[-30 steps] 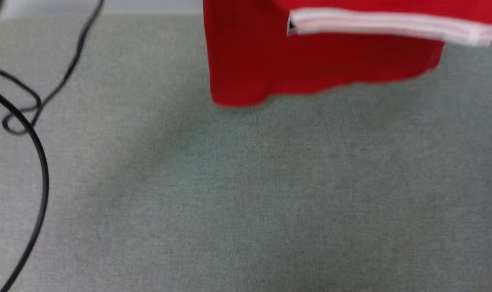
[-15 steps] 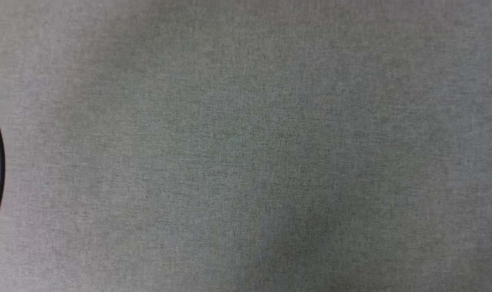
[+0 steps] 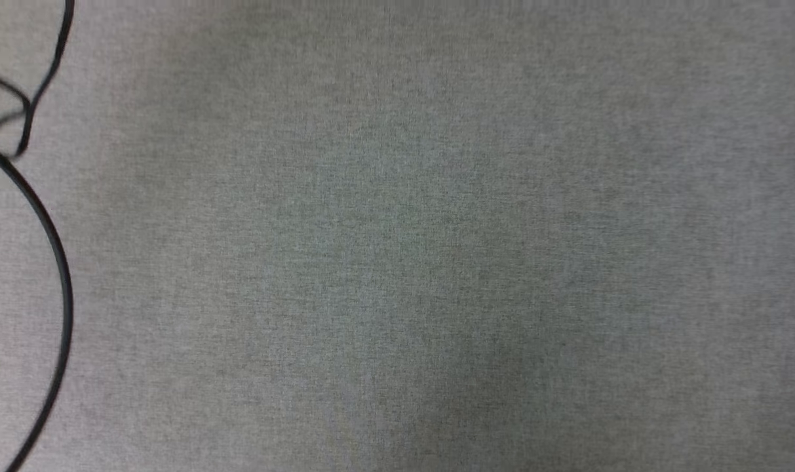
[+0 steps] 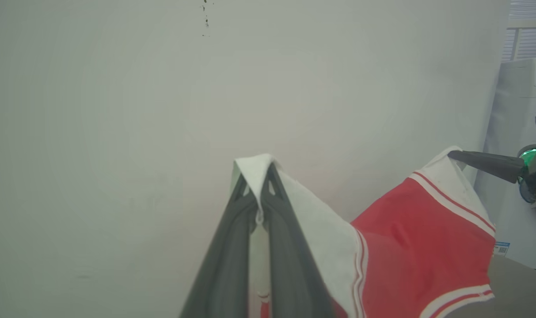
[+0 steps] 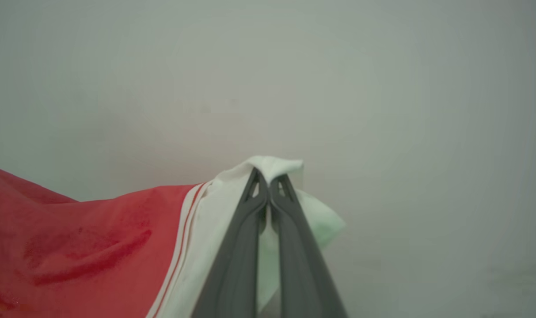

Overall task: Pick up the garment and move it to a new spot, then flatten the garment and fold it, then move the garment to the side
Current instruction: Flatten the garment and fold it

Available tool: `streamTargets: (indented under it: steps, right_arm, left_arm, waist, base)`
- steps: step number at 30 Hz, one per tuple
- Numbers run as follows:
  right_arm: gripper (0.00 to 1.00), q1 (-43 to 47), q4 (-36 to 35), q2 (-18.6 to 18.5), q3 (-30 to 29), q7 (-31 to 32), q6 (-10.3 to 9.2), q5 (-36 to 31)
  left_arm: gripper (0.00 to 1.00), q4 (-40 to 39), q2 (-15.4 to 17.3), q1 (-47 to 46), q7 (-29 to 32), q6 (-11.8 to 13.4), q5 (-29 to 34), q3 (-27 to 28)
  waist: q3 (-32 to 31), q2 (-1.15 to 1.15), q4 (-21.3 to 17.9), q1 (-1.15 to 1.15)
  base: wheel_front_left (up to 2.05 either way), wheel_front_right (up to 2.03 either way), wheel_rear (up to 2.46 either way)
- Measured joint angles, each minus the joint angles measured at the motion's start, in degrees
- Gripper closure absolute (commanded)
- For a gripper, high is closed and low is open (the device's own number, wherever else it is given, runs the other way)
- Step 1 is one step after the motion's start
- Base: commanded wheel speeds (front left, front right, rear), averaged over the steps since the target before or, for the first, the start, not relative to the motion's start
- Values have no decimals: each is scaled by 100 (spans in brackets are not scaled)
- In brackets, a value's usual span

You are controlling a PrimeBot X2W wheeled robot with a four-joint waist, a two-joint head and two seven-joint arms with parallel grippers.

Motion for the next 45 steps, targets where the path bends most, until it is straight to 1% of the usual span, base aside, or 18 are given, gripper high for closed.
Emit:
streamTargets:
  steps: [2,6,11,16,21,26,29,37,40,45]
  right_arm:
    - [100,359,11,9,91,-167,0,119]
    - [100,1146,-60,-53,270,-437,0,269]
    - [100,2320,-352,-147,343,-669,0,413]
    - [100,3475,-658,-156,274,-722,0,491]
    - [100,4624,-879,-125,118,-647,0,404]
    - [100,5681,-1170,-24,-140,-458,0,338]
    - [100,6248,-1336,63,-374,-330,0,280]
    - [100,7742,-1730,339,-950,99,0,30]
    - [100,8200,-1825,458,-1147,226,0,-31]
    - [100,8911,-1992,660,-1356,425,0,-153]
  left_arm:
    - [100,-60,94,382,-94,9,-35,5]
    - [100,-296,255,1285,-203,130,-53,-43]
    - [100,-786,435,2551,-287,416,-156,90]
    - [100,-1376,605,3996,-294,747,-168,461]
    - [100,-1909,568,5523,-302,995,-77,944]
    - [100,-2181,421,6825,-303,1140,4,1325]
    - [100,-2237,343,7510,-303,1146,23,1413]
    - [100,-2164,185,8725,-304,1193,-2,1599]
    - [100,-2092,149,9095,-304,1195,-18,1618]
    - [100,-1962,-13,9628,-310,1220,-125,1750]
  waist:
    - [-137,0,-23,0]
    - [-462,0,-57,0]
    - [-904,0,-87,-1]
    - [-1337,0,-131,-2]
    - [-1741,0,-165,-2]
    - [-2120,0,-180,-2]
    - [-2319,0,-180,-3]
    - [-2730,0,-101,-3]
    - [-2833,0,-70,-3]
    - [-2984,0,-50,-2]
  base:
    - [0,0,0]
    - [0,0,0]
    - [0,0,0]
    - [0,0,0]
    - [0,0,0]
    - [0,0,0]
    - [0,0,0]
    - [0,0,0]
    - [0,0,0]
    - [0,0,0]
